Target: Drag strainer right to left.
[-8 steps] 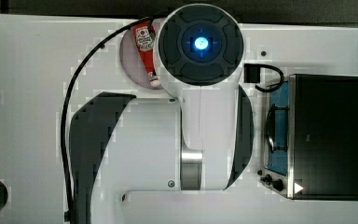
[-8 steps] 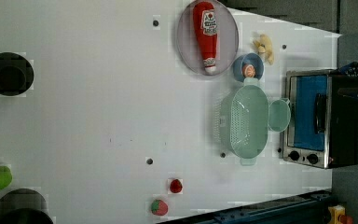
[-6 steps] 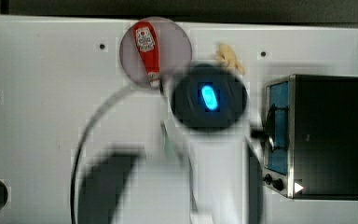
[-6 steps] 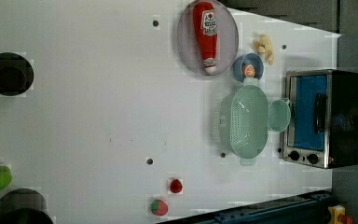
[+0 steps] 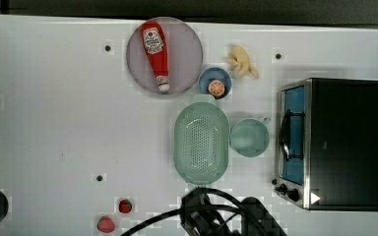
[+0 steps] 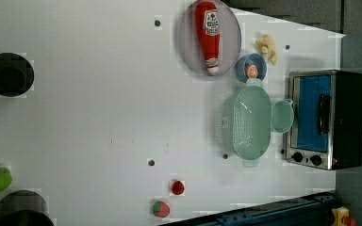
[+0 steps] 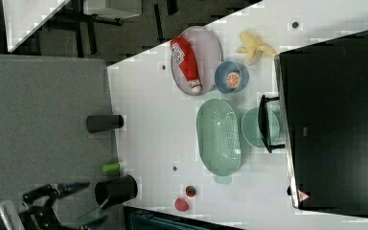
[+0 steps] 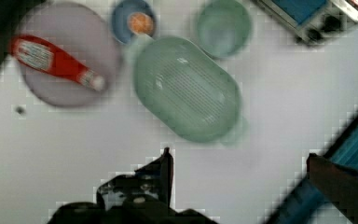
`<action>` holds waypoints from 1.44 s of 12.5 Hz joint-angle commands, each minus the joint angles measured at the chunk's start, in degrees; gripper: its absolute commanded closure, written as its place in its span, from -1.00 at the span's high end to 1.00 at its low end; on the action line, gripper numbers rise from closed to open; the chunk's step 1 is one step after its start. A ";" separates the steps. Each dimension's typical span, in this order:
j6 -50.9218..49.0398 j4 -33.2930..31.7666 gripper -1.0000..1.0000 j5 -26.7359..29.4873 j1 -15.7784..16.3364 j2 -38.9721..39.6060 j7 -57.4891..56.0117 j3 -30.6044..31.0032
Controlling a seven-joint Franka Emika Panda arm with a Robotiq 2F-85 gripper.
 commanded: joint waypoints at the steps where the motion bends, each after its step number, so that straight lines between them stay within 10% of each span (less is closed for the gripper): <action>1: 4.30 -10.32 1.00 -0.82 -0.23 9.99 8.16 -0.10; 7: 30.82 -22.28 1.00 -0.82 -0.10 23.35 26.45 2.10; 18: 63.26 -20.30 1.00 -0.74 0.68 53.64 44.22 3.75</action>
